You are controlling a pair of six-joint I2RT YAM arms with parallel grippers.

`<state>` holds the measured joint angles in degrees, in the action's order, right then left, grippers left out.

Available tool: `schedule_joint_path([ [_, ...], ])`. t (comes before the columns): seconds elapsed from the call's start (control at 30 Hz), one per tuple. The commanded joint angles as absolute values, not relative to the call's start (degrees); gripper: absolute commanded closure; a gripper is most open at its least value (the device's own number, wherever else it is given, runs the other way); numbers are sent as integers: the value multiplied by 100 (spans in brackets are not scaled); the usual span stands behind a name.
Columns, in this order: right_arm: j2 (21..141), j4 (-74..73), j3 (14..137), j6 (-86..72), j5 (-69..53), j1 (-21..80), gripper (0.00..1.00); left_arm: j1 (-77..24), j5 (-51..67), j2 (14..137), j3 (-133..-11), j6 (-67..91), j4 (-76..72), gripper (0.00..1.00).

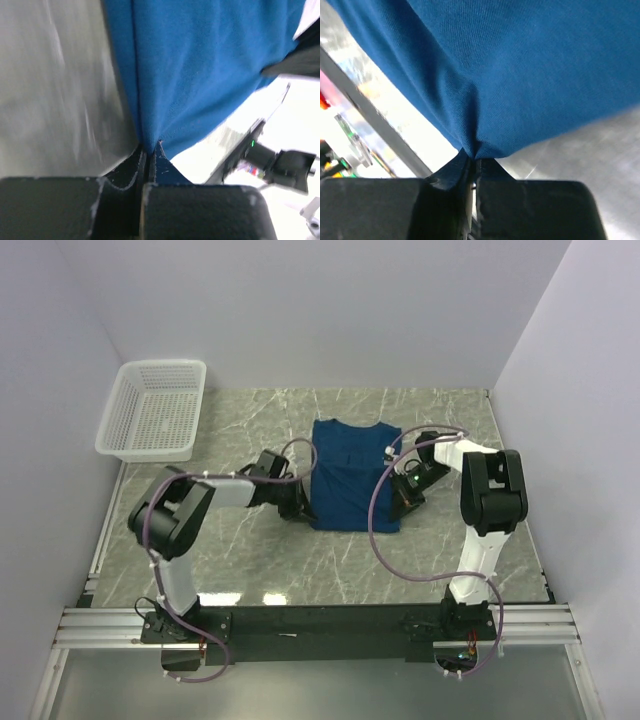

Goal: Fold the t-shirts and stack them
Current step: Fold the tshirt

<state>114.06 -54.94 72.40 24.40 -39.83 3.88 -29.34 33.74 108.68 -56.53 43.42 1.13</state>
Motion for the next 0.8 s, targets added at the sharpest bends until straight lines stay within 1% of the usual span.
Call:
schedule_joint_path([
  [0.0, 10768, -6345, 6962, 3180, -3579, 413, 100, -3417, 3665, 9934, -4950, 4517, 185, 99],
  [0.07, 10416, -6617, 6708, 3383, -3411, 422, 100, -3699, 3735, 9424, -4414, 4910, 44, 99],
  [0.1, 10319, -6723, 6610, 3584, -3314, 431, 99, -3996, 3761, 9265, -4229, 5078, -200, 99],
  [0.13, 10144, -6906, 6540, 3690, -3253, 431, 96, -4130, 3710, 9003, -3862, 5245, -472, 99],
  [0.17, 10047, -6986, 6382, 3787, -3200, 422, 84, -4244, 3665, 8870, -3684, 5560, -588, 93],
  [0.2, 9950, -7048, 6320, 4014, -3156, 431, 74, -4428, 3569, 8720, -3509, 5694, -702, 77],
  [0.23, 9714, -7153, 6276, 4121, -2973, 413, 60, -4473, 3464, 8388, -3359, 5782, -729, 70],
  [0.27, 9564, -7146, 6241, 4200, -2832, 430, 43, -4500, 3158, 8159, -3140, 5801, -590, 65],
  [0.3, 9223, -7058, 6249, 4279, -2630, 413, 38, -4509, 2973, 7913, -3068, 5757, -424, 53],
  [0.33, 9054, -6823, 6266, 4315, -2350, 422, 35, -4509, 2771, 7371, -3059, 5661, -230, 48],
  [0.37, 8896, -6716, 6354, 4394, -2277, 413, 28, -4500, 2229, 7113, -3102, 5417, 311, 39],
  [0.4, 8729, -6654, 6441, 4716, -2302, 413, 25, -4483, 1997, 6875, -3172, 5266, 525, 35],
  [0.43, 8693, -6627, 6695, 4929, -2659, 413, 20, -4465, 1734, 6534, -3364, 5099, 736, 32],
  [0.47, 8692, -6618, 6836, 5139, -2924, 413, 16, -4439, 1305, 6417, -3462, 4715, 973, 25],
  [0.53, 8719, -6714, 7074, 6087, -3844, 439, 13, -4316, 863, 6372, -3751, 4335, 1107, 19],
  [0.57, 8710, -6706, 7188, 6456, -4702, 483, 13, -4063, 644, 6442, -3849, 4063, 1142, 17],
  [0.6, 8745, -6593, 7198, 6825, -5068, 579, 13, -3904, 650, 6538, -3919, 3939, 1064, 17],
  [0.63, 8806, -6105, 7207, 6759, -5219, 754, 12, -3720, 711, 6809, -4033, 3842, 985, 17],
  [0.67, 8928, -5891, 7372, 6646, -5177, 1408, 11, -3526, 834, 6968, -4078, 3815, 897, 20],
  [0.7, 9243, -5741, 7496, 6436, -4794, 1737, 11, -3168, 1113, 7135, -4122, 3823, 714, 22],
  [0.73, 9394, -5339, 7723, 6251, -4573, 2097, 21, -3025, 1264, 7415, -4200, 3875, 634, 24],
  [0.77, 9543, -5144, 7847, 5936, -4335, 2614, 28, -2841, 1387, 7531, -4227, 3902, 572, 27],
])
